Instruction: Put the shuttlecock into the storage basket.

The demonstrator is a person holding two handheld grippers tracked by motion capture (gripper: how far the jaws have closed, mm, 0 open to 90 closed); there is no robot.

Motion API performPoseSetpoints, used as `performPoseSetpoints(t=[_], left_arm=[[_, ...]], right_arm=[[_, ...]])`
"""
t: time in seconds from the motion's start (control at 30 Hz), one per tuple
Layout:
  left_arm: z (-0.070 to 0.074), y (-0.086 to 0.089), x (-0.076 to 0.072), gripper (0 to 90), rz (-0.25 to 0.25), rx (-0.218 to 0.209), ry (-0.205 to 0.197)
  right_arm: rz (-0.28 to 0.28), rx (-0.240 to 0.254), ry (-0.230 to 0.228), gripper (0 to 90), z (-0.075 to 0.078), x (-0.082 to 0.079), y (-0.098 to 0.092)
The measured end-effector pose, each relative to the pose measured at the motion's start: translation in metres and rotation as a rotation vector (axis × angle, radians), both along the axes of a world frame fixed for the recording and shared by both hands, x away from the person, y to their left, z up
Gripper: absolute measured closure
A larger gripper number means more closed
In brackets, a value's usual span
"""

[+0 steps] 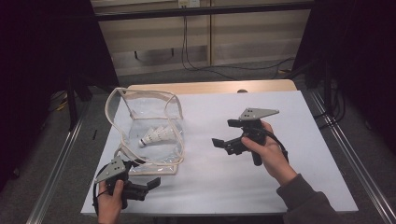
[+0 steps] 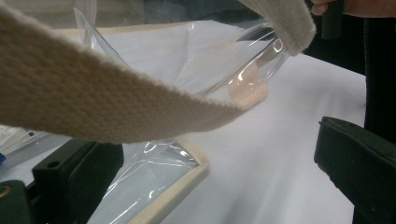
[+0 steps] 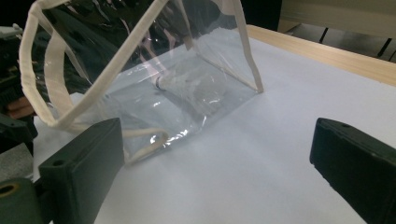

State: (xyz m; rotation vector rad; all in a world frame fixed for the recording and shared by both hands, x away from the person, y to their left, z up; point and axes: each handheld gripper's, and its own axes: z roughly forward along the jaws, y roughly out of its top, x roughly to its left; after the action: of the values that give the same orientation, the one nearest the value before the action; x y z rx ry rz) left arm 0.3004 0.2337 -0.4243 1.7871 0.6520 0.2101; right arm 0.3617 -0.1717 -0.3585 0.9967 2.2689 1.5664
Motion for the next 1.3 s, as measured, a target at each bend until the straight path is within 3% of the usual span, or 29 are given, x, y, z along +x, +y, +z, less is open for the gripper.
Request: performPoseSetpoints(t=[0.3,1.3], left_arm=[[0.000,-0.002,0.000,1.4,0.005,-0.002,0.000],[0.001,-0.003,0.000,1.3,0.003,0.004,-0.003]], right_arm=[[-0.022,-0.031,-0.005,2.5,-0.013,-0.009,-0.011],[-0.057,0.006,-0.008,2.4,-0.040,-0.033,-0.047]])
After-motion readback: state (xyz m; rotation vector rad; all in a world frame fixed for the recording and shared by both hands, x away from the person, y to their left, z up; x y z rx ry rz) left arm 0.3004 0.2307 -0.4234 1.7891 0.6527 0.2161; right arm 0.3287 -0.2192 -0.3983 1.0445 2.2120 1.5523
